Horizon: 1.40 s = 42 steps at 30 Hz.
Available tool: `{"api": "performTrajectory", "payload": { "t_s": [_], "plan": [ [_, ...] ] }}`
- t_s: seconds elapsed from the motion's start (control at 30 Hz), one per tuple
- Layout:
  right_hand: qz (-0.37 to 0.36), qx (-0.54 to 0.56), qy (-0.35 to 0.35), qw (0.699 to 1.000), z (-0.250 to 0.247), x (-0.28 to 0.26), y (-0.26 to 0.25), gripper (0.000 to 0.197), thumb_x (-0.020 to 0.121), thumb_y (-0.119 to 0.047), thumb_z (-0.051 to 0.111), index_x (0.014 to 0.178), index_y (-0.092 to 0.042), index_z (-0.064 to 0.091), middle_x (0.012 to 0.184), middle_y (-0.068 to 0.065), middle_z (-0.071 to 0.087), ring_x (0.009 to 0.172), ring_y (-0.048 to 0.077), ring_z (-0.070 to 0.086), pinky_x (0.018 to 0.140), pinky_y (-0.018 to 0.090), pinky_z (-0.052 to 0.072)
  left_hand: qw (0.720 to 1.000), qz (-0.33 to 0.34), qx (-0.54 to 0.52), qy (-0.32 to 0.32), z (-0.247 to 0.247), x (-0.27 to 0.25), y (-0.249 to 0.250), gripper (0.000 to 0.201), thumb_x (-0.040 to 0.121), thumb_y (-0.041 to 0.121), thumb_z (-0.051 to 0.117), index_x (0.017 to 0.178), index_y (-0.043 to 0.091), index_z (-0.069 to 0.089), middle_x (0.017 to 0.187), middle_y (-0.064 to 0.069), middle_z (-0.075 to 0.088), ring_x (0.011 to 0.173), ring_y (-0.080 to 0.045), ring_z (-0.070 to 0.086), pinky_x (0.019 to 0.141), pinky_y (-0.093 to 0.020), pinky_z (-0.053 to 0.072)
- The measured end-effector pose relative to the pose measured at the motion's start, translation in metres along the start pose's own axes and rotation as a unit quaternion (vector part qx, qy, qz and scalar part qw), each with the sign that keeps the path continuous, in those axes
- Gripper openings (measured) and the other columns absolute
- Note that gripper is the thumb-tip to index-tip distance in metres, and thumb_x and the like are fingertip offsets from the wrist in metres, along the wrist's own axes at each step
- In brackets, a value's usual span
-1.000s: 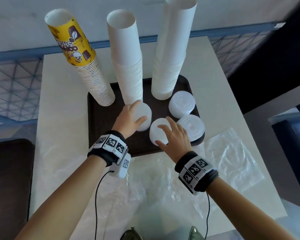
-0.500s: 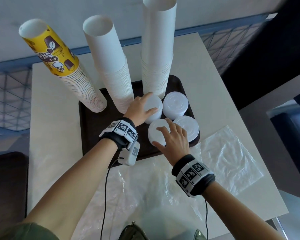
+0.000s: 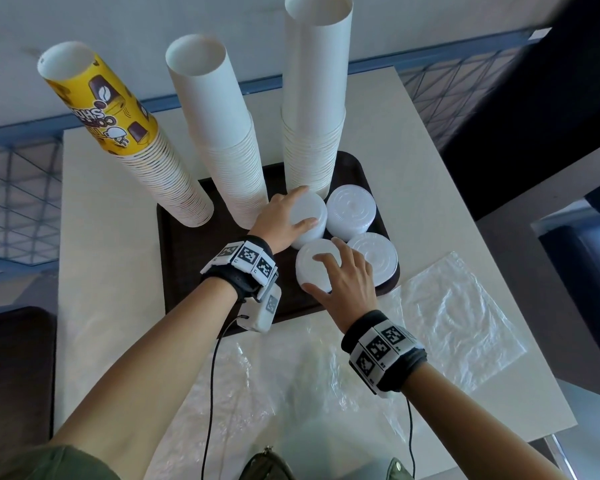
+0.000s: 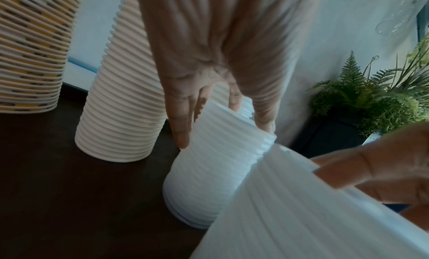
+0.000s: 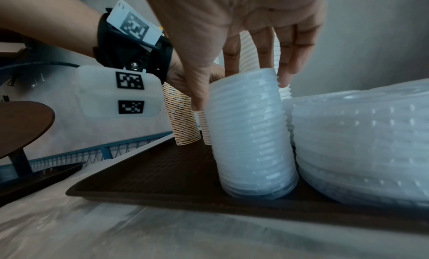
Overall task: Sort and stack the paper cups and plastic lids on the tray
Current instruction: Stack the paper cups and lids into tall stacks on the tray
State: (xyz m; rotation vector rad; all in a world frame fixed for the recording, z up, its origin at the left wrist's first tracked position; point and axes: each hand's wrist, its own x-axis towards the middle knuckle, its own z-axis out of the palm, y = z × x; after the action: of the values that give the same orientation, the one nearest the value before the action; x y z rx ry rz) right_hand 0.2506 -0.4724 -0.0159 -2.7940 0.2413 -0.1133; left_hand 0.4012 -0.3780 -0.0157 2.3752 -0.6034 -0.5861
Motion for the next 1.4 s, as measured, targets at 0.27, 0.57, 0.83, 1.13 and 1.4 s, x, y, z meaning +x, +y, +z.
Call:
{"api": "performTrajectory", "payload": {
  "t_s": [0.27,0.57,0.83,1.13,1.4],
  "plan": [
    [0.004,0.004,-0.001,1.000,-0.002,0.000,-0.002,0.057,0.046,-0.039,0.090,0.091,-0.015,0.067,0.108,0.018,0.065,0.086,0.035,0.067,0.067,0.042,0.055,1.000,0.005,-0.002,0.005,0.001,-0.004,-0.001,0.065,0.089,0.039,0.056,0.145,0.025,0.027,0.136,-0.016,0.043,0.121,-0.029,0.045,0.101,-0.037,0.037],
    [-0.002,-0.007,-0.007,1.000,-0.007,0.000,-0.002,0.060,0.046,-0.046,0.088,0.093,-0.015,0.068,0.107,0.020,0.065,0.087,0.037,0.067,0.069,0.044,0.054,0.999,0.007,-0.031,0.020,0.001,-0.009,0.001,0.067,0.089,0.040,0.054,0.146,0.023,0.022,0.140,-0.017,0.039,0.127,-0.028,0.041,0.103,-0.033,0.033],
    [0.038,0.121,0.029,0.991,-0.041,0.002,0.012,0.061,0.070,-0.064,0.050,0.112,-0.019,0.054,0.126,0.015,0.053,0.112,0.035,0.054,0.091,0.044,0.042,0.977,0.058,-0.072,0.195,-0.016,-0.050,0.001,0.034,0.089,0.029,0.059,0.119,0.013,0.057,0.115,-0.007,0.057,0.104,-0.015,0.054,0.089,-0.032,0.047],
    [0.112,0.247,0.015,0.963,-0.151,0.132,0.009,0.088,0.072,-0.038,0.077,0.139,-0.015,0.025,0.125,0.015,0.054,0.109,0.029,0.057,0.099,0.043,0.043,0.901,-0.032,-0.164,0.400,-0.070,-0.062,0.001,0.090,0.066,0.027,0.081,0.137,0.009,0.029,0.130,-0.007,0.036,0.107,-0.011,0.041,0.091,-0.011,0.038],
    [0.119,0.232,-0.083,0.962,-0.144,0.199,-0.008,0.109,0.057,-0.047,0.083,0.142,-0.021,0.020,0.137,0.001,0.044,0.121,0.024,0.048,0.090,0.049,0.050,0.921,-0.042,-0.219,0.321,-0.083,-0.018,0.000,0.109,0.056,0.029,0.087,0.140,0.010,0.020,0.141,-0.007,0.040,0.128,-0.022,0.042,0.107,-0.040,0.039]
  ]
}}
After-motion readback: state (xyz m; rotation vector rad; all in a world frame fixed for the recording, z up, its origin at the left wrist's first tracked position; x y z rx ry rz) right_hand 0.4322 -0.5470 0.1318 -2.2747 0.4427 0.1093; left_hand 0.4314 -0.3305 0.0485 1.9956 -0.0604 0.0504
